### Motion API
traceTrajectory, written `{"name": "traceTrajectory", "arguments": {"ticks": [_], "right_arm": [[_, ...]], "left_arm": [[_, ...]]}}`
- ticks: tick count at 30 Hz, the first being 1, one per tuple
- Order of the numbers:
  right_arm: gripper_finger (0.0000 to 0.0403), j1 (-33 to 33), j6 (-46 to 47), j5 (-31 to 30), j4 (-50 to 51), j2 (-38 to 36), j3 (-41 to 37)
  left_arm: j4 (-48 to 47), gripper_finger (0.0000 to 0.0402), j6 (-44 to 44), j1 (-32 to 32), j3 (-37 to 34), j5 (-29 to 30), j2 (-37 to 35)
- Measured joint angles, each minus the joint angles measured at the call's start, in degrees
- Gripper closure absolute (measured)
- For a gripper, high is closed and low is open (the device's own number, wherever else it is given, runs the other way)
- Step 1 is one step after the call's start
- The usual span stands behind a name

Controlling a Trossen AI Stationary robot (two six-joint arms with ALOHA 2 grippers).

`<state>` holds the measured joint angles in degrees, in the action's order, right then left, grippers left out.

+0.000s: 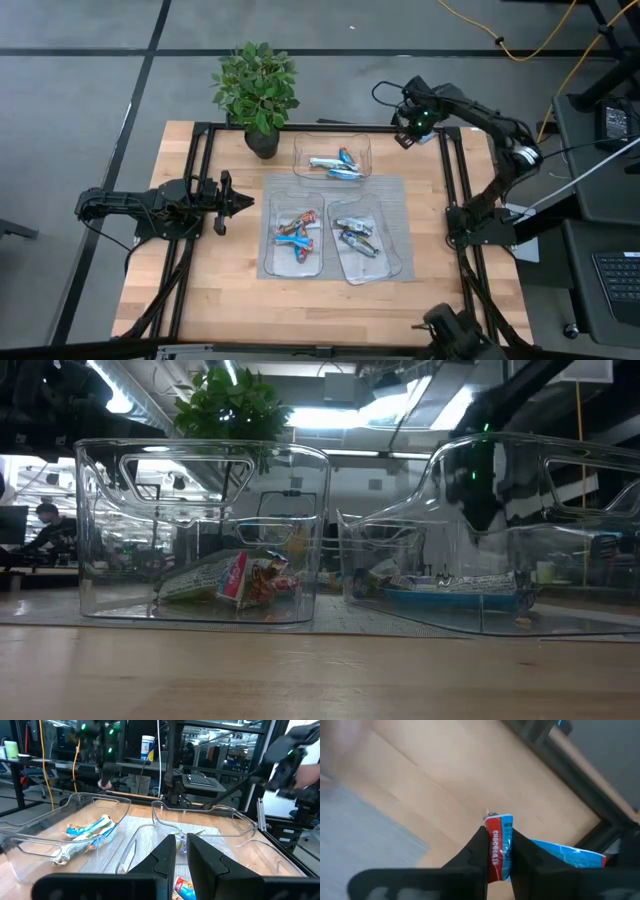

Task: Pick and place Granola Bars by type
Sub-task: Put the red granola bar into the bottom left transparent bin

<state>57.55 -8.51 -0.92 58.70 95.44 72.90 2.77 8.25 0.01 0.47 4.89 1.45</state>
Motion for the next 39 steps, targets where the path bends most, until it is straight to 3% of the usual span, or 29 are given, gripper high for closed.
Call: {"name": "traceTrajectory", "arguments": {"ticks": [6, 11, 19, 24, 30, 34, 39], "right_arm": [[0.0338, -4.07, 3.80, 1.15, -0.02, -11.27, 0.00], [0.0355, -7.85, 5.31, 4.26, -0.33, -19.65, 0.02], [0.0339, -14.47, 10.89, 6.72, -1.97, -29.42, 0.02], [0.0358, -20.33, 15.26, 6.66, -3.35, -33.86, 0.02], [0.0346, -28.96, 21.57, 5.96, -6.79, -37.64, 0.02], [0.0349, -35.25, 26.29, 2.76, -11.48, -38.78, 0.02], [0.0360, -42.54, 23.68, -0.39, -20.91, -38.78, -0.36]], "left_arm": [[0.01, 0.0361, 0.00, 0.02, 0.00, 0.00, -0.01], [0.02, 0.0363, 0.00, 0.02, 0.00, 0.01, 0.00], [0.02, 0.0359, 0.00, 0.01, 0.00, 0.01, 0.00], [0.09, 0.0362, 0.00, 0.01, 0.00, 0.22, 0.00], [3.48, 0.0361, 0.94, 0.02, 0.00, 2.05, -0.02], [6.44, 0.0358, 6.39, 0.01, 0.00, 1.73, -0.02], [10.73, 0.0361, 15.41, 0.01, 0.00, 1.66, -0.04]]}}
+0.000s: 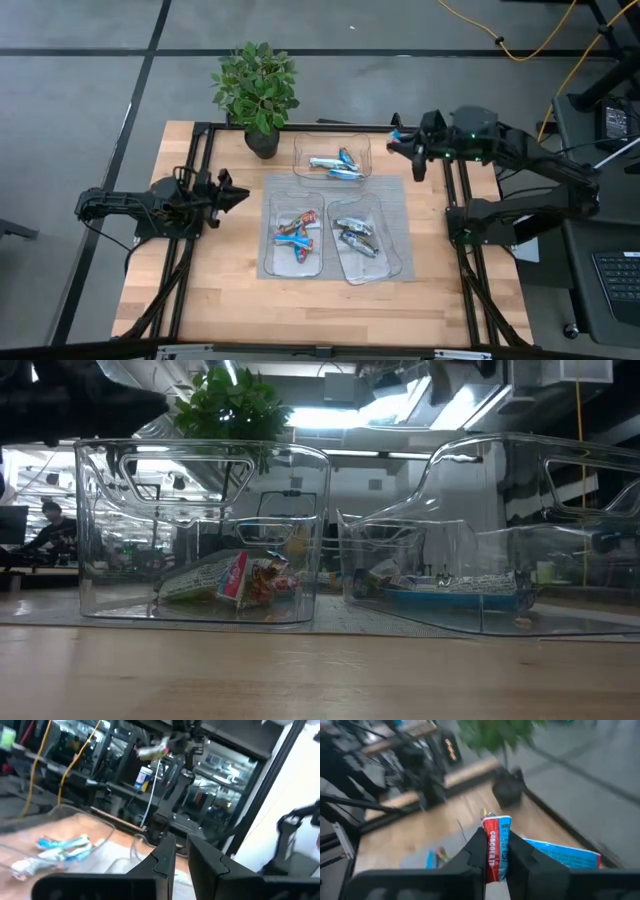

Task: Pick and place Granola Bars by type
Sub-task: Put the red granola bar into the bottom left transparent bin

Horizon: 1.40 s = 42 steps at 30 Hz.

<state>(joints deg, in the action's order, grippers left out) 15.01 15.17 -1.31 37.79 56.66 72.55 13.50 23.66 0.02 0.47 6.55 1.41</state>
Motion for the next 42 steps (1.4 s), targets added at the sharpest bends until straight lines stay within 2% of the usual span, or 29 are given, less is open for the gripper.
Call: {"name": "traceTrajectory", "arguments": {"ticks": [2, 5, 8, 12, 16, 21, 27, 34, 37, 42], "right_arm": [[0.0355, -2.00, -0.66, -0.82, -4.97, 0.03, -1.09], [0.0339, -3.68, -0.64, -1.95, -10.81, 0.09, -3.57], [0.0341, -5.34, -1.25, -2.11, -15.01, 0.07, -6.66], [0.0360, -6.90, -2.05, -0.72, -20.71, 0.02, -11.16], [0.0358, -8.08, -2.75, 2.67, -26.84, -0.04, -13.68], [0.0337, -9.13, -6.36, 4.57, -29.42, -0.04, -13.09], [0.0359, -9.34, -8.79, 8.80, -32.48, -0.04, -12.06], [0.0342, -9.34, -8.37, 9.01, -34.05, -0.04, -12.06], [0.0341, -9.43, -7.85, 9.34, -34.98, -0.04, -12.06], [0.0361, -10.89, -7.75, 10.95, -38.86, 0.07, -12.06]], "left_arm": [[0.60, 0.0362, 2.67, 0.01, 0.00, -0.01, 0.06], [3.18, 0.0360, 2.97, -0.12, 0.19, 1.35, 0.25], [4.69, 0.0358, 2.71, -0.12, 1.49, 1.42, 0.38], [4.55, 0.0360, 1.92, -0.12, 5.38, 1.49, 1.30], [4.10, 0.0363, -0.96, -0.12, 11.34, 1.51, 5.66], [3.86, 0.0358, -6.67, -0.12, 21.79, 3.54, 17.50], [3.94, 0.0323, -12.58, -0.12, 36.58, 2.45, 36.41], [-2.38, 0.0241, -15.27, -0.12, 52.44, -0.50, 55.38], [-7.90, 0.0197, -16.60, -0.12, 58.68, -0.64, 61.23], [-13.57, 0.0136, -22.48, -0.12, 66.44, 1.53, 68.88]]}}
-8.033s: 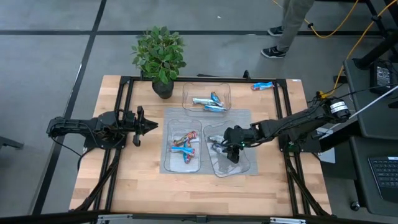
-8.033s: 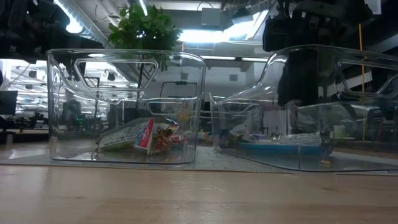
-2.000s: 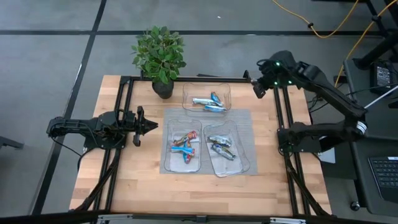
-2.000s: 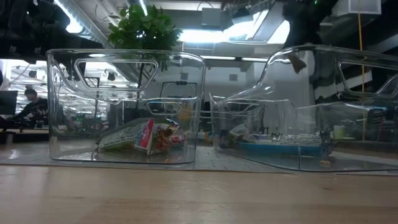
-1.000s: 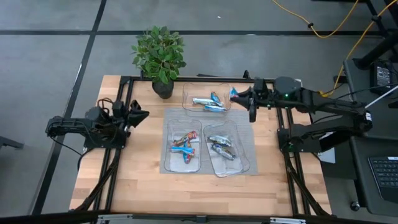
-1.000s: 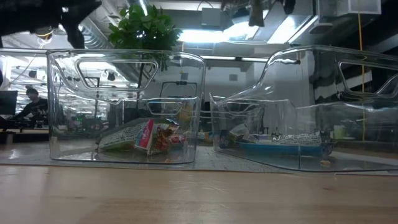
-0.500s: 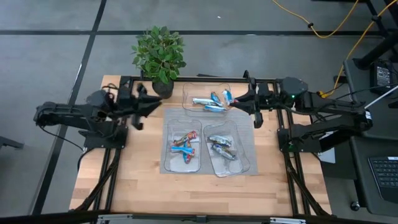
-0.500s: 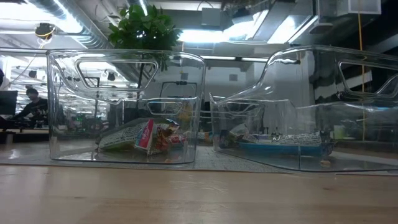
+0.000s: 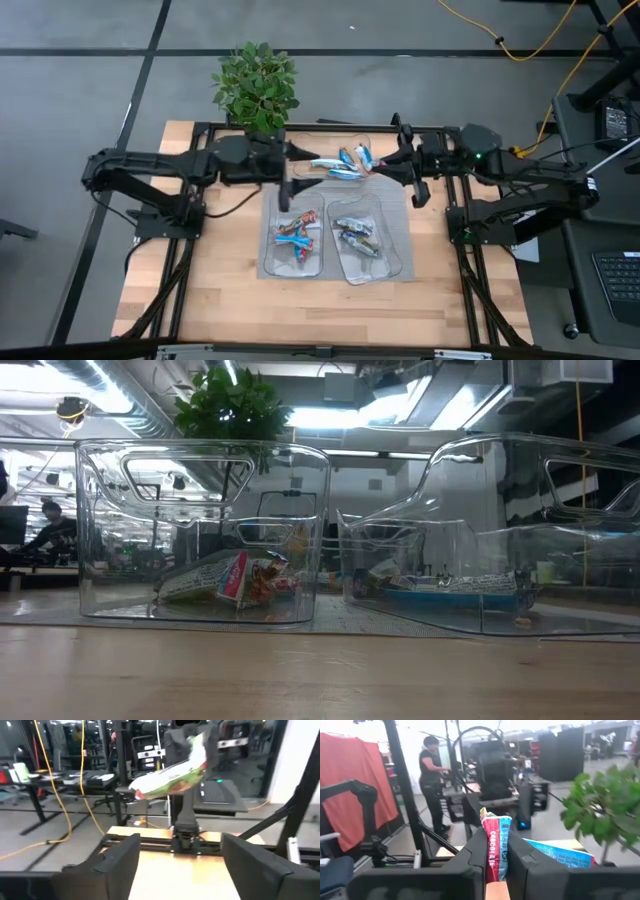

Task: Pick and place Granola Bars by type
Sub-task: Put the red granola bar into the bottom left transparent bin

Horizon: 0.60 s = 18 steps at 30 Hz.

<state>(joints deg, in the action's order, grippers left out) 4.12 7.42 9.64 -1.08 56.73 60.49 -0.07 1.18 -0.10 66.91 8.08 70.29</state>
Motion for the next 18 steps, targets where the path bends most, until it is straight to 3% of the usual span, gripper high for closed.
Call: {"name": "traceTrajectory", "arguments": {"ticks": [6, 12, 18], "right_arm": [[0.0346, -1.93, 2.30, 0.12, -2.21, 0.88, 0.02], [0.0356, -3.84, 2.99, 0.12, -5.49, 3.31, 0.02], [0.0356, -4.44, 4.53, 0.09, -7.28, 5.27, 0.07]], "left_arm": [[-0.27, 0.0107, -6.28, 0.00, 5.61, 2.28, 6.31], [-0.25, 0.0105, -11.94, 0.00, 9.45, 5.35, 11.10], [-0.11, 0.0105, -13.37, -0.02, 11.51, 4.81, 13.44]]}}
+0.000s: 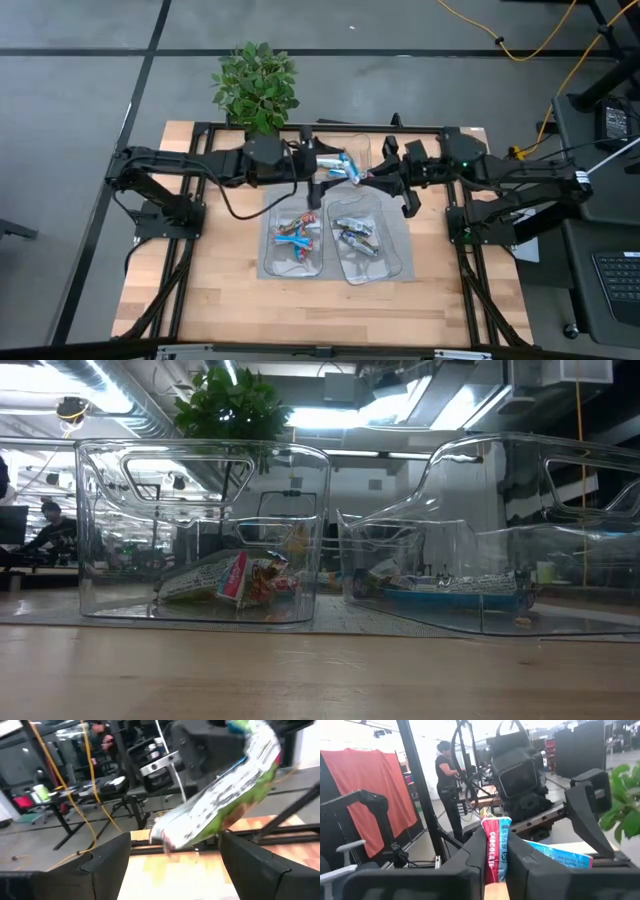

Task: Pick and place Granola Bars by type
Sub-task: Put the red granola bar into the bottom left transparent bin

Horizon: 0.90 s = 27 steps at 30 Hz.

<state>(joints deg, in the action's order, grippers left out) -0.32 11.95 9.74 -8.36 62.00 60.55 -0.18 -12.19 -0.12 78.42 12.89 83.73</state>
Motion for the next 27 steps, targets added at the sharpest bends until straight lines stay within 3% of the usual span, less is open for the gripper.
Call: {"name": "traceTrajectory", "arguments": {"ticks": [4, 8, 13, 18, 27], "right_arm": [[0.0341, 0.00, 1.46, 0.47, -1.08, 1.18, 0.00], [0.0356, -0.28, 1.50, 0.72, -2.71, 2.21, 0.00], [0.0362, -0.44, 1.81, 0.86, -4.29, 2.72, 0.00], [0.0342, -0.50, 2.99, 0.87, -4.35, 2.77, 0.00], [0.0361, -1.14, 2.97, 0.87, -4.35, 2.79, 0.00]], "left_arm": [[0.04, 0.0105, 0.00, 0.00, 0.02, -4.41, -0.01], [0.02, 0.0105, 0.39, 0.02, 0.02, -7.67, -0.01], [0.00, 0.0120, 0.98, 0.02, 0.02, -7.65, -0.01], [-0.05, 0.0176, 1.05, 0.02, 0.02, -7.46, -0.01], [-0.11, 0.0327, 1.04, 0.02, 0.02, -7.55, -0.01]]}}
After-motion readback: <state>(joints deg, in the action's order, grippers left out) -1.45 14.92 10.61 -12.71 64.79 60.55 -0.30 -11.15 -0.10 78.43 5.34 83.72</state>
